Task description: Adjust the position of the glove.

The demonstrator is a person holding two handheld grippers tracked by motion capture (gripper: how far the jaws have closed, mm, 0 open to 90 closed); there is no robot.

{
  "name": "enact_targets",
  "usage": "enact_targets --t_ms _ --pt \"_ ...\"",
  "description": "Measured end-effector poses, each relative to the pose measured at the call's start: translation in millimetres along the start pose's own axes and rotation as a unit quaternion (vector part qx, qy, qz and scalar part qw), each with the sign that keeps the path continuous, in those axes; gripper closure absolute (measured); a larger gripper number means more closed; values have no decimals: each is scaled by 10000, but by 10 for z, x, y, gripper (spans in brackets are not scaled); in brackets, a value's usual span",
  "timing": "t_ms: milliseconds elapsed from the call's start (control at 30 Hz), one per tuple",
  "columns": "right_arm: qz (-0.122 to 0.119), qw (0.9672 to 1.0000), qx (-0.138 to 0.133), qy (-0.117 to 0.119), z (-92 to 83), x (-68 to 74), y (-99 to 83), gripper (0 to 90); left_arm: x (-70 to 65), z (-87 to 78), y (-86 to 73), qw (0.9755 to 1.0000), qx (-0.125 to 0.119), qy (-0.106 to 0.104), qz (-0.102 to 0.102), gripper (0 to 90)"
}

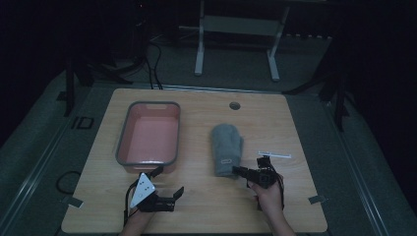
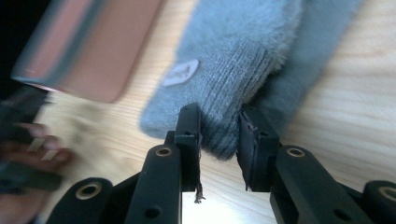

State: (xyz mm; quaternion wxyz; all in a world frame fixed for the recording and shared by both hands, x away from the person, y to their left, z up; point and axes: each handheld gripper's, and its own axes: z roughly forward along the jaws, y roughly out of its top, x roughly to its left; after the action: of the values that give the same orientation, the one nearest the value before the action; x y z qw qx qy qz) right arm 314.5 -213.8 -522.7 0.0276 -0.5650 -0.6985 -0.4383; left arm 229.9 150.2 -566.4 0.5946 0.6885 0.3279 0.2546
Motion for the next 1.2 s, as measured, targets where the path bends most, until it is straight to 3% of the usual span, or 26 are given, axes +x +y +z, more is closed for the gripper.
enact_targets --t_ms 133,167,200,267,333,367,400,433,533,567,633,667,700,733,800,833,900,1000,1133,1200 --pt "-1 10000 27 -9 56 -51 -57 672 -4 3 1 10000 32 22 40 2" --pt "-26 10000 47 3 52 -55 -53 644 -8 8 -1 10000 44 37 51 2" --pt "-87 9999 -48 50 9 -41 -40 559 -11 11 -1 10000 54 26 65 2" --pt "-326 9994 -68 91 -43 -10 -6 458 -24 23 6 9998 143 81 99 2" --pt "-406 9990 -152 51 -87 2 9 444 -31 26 10 9998 142 74 86 2" --pt "-577 9981 -211 108 -174 11 68 335 -48 34 21 9996 196 127 151 2" --pt "-577 9981 -211 108 -174 11 68 335 -48 34 21 9996 196 127 151 2" --pt "-840 9957 -384 55 -232 15 106 221 -73 40 37 9994 190 167 250 3" --pt "-1048 9937 -403 -44 -256 10 166 159 -107 64 61 9993 191 156 286 3" --pt "-1111 9927 -449 120 -260 -14 209 137 -127 81 74 9991 239 144 314 3" --pt "-1085 9927 -496 170 -259 -43 258 142 -164 112 94 9986 302 114 412 3" --pt "-940 9940 -510 239 -263 -96 322 178 -204 155 137 9991 319 -57 287 3" --pt "-940 9940 -510 239 -263 -96 322 178 -204 155 137 9991 319 -57 287 3" --pt "-1161 9915 -587 86 -268 -103 381 194 -237 184 162 9992 316 -158 204 3" --pt "-1184 9911 -597 131 -259 -106 400 197 -292 218 175 9987 371 -239 271 3" --pt "-1230 9917 -340 134 -202 -100 464 110 -354 241 155 9976 476 -347 354 3" --pt "-1060 9940 -255 -12 -140 -109 531 137 -377 244 141 9968 550 -391 418 3" --pt "-839 9961 -260 38 -34 -173 642 160 -422 248 103 9958 613 -516 436 3" --pt "-498 9984 -256 -12 127 -323 813 284 -411 233 107 9965 512 -554 370 3" --pt "-363 9990 -239 -87 214 -389 880 296 -402 232 106 9967 505 -539 338 3"
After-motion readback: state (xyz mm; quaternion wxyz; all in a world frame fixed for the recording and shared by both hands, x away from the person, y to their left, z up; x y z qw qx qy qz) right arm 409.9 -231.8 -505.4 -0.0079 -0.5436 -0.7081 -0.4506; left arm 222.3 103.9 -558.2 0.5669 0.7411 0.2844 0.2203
